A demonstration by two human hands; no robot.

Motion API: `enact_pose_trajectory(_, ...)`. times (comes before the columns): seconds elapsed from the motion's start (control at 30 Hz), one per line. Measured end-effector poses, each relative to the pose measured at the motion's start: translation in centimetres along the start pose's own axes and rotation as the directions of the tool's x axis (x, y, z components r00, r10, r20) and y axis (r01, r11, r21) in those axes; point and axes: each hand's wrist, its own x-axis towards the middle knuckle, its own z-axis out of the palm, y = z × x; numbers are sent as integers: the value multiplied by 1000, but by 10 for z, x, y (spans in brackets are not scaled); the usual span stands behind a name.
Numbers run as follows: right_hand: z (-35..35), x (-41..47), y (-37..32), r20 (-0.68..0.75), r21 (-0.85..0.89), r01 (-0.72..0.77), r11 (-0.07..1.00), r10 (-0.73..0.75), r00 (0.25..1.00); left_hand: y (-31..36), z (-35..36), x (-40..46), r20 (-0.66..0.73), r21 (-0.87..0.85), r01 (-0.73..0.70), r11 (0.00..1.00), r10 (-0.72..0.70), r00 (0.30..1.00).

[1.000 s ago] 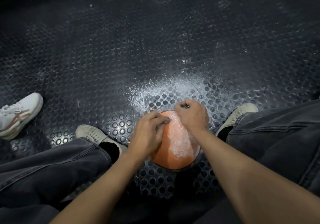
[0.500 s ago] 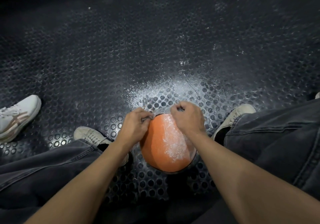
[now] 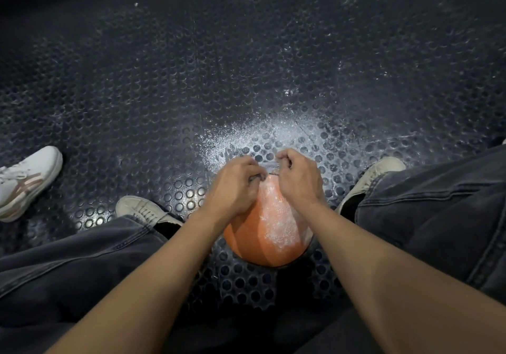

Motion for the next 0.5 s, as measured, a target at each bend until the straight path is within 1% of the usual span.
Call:
enact_pose_trajectory(0.07, -3, -1, 2, -11, 7, -11, 1000, 11, 1000, 5, 2, 6, 49, 14, -50, 999, 49, 998)
enact_pose_trajectory(0.1, -3, -1, 3, -2, 20, -14, 1000, 14, 1000, 0, -2, 5, 68, 3, -41, 999, 41, 997)
enact_pose_trajectory(0.2, 0, -1, -4, 36, 36, 5, 999, -7, 999, -18, -13, -5, 33, -10, 0, 1000, 1, 999)
enact_pose_trajectory(0.27, 3, -2, -12, 43, -18, 27, 999, -26, 999, -10, -10, 0, 19, 31, -49, 998, 48, 999)
enact_pose_trajectory(0.33, 3, -4, -13, 40, -39, 25, 999, -23, 999, 7, -3, 6, 72, 67, -113, 991, 108, 992)
enact_pose_trajectory(0.4, 2, -4, -10, 37, -23, 8, 1000, -7, 999, 7, -4, 6, 107, 77, -144, 987, 135, 985)
enact_pose_trajectory(0.5, 1, -1, -4, 40, 78, -32, 996, 29, 999, -21, -13, -2, 38, 68, -91, 994, 88, 995)
